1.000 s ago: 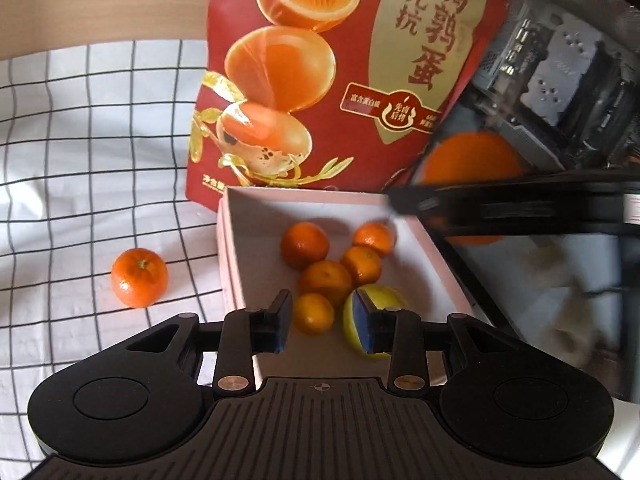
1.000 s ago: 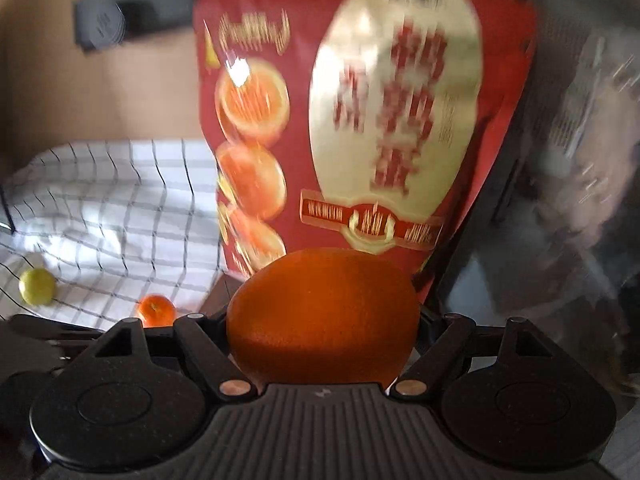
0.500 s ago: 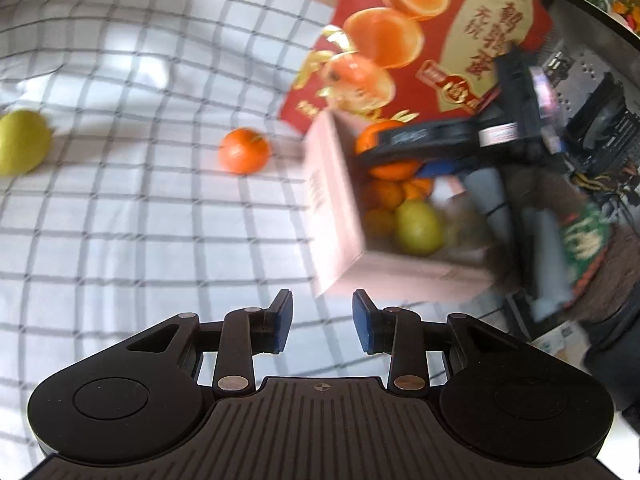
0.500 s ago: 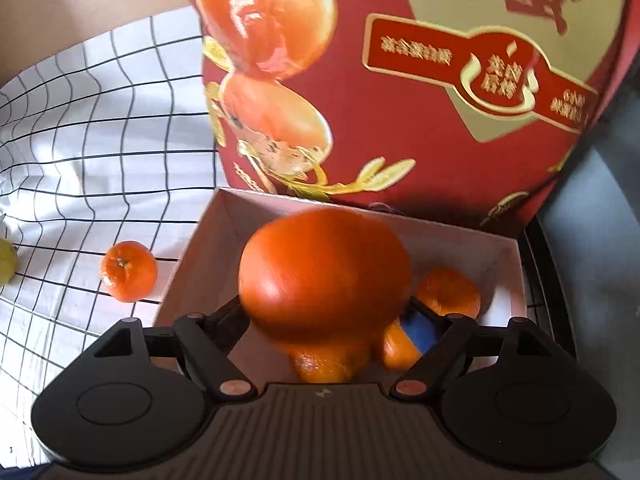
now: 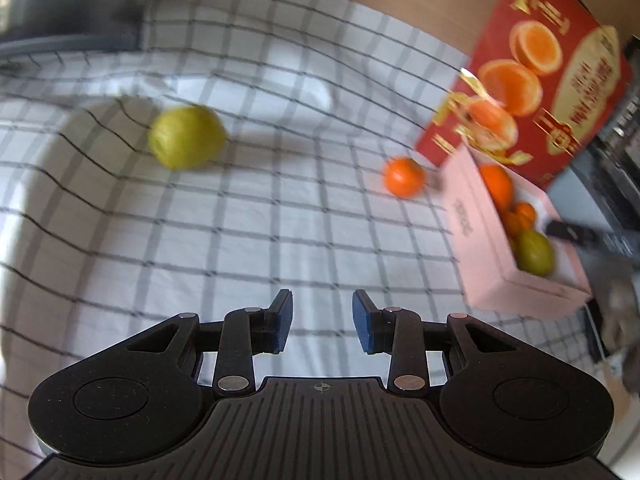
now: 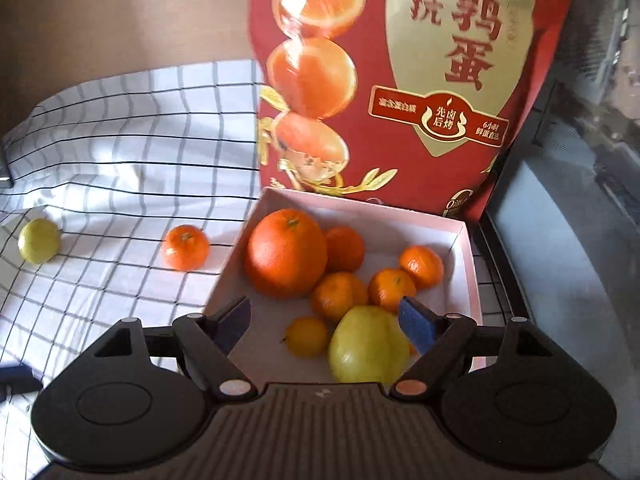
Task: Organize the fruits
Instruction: 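Move the left tool to the green pear while the right tool approaches a loose tangerine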
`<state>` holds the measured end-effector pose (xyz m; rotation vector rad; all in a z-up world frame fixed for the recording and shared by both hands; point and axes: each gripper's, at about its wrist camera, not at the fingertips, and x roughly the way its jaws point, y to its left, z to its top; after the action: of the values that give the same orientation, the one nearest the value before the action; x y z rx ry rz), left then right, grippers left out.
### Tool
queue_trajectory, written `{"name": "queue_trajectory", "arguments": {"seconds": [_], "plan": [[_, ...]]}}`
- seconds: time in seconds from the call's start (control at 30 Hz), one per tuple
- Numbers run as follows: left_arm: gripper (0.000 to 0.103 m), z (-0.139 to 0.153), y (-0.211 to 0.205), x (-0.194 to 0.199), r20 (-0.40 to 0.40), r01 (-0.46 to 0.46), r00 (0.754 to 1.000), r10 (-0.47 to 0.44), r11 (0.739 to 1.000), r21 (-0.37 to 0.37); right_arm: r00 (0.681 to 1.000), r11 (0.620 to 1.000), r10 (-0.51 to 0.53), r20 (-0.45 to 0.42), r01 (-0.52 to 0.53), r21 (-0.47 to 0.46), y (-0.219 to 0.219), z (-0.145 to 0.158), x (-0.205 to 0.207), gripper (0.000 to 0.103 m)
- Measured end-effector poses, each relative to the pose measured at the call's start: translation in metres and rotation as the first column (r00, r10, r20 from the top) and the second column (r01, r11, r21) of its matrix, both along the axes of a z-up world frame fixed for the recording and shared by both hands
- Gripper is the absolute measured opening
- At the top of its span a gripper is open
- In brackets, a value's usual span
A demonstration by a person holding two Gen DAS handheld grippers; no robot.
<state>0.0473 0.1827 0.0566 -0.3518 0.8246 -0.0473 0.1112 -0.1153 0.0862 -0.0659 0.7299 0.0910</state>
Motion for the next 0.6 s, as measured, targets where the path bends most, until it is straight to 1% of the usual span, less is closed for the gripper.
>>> {"name": "queue_trajectory", "arguments": {"seconds": [0.1,0.17,0.27,0.37,0.4,0.43,0.5,0.53,0.6], "plan": [[0.037,0.009,0.013,0.007,0.020,-0.006,1.000,0.006,0.999,0.043,0.998,0.999,0.022,0.062,-0.021,-0.025,0.016,0.003,-0.026,0.082],[0.037,0.015,0.019,0.011,0.037,-0.001,0.999,-0.002,0.998,0.058,0.996,0.998,0.055,0.075,-0.052,-0.045,0.031,0.004,-0.039,0.082],[0.037,0.021,0.028,0.020,0.062,0.013,0.998,-0.018,0.997,0.073,0.992,0.994,0.103,0.068,-0.100,-0.043,0.051,0.002,-0.056,0.082],[0.037,0.025,0.035,0.033,0.096,0.069,0.992,-0.080,0.992,0.107,0.990,0.990,0.135,0.043,-0.133,-0.039,0.071,-0.004,-0.067,0.082],[0.037,0.027,0.039,0.039,0.117,0.095,0.987,-0.111,0.986,0.134,0.990,0.990,0.139,0.035,-0.138,-0.038,0.076,-0.006,-0.069,0.082],[0.037,0.030,0.044,0.044,0.143,0.118,0.979,-0.144,0.977,0.176,0.990,0.989,0.142,0.024,-0.141,-0.036,0.082,-0.009,-0.071,0.082],[0.037,0.032,0.056,0.055,0.175,0.149,0.964,-0.199,0.952,0.266,0.988,0.988,0.152,-0.006,-0.152,-0.029,0.094,-0.015,-0.074,0.082],[0.037,0.032,0.062,0.062,0.172,0.168,0.959,-0.227,0.938,0.303,0.987,0.987,0.157,-0.018,-0.157,-0.026,0.100,-0.019,-0.077,0.082],[0.037,0.030,0.076,0.075,0.136,0.198,0.957,-0.254,0.922,0.332,0.987,0.987,0.158,-0.030,-0.159,-0.019,0.110,-0.024,-0.083,0.082]]}}
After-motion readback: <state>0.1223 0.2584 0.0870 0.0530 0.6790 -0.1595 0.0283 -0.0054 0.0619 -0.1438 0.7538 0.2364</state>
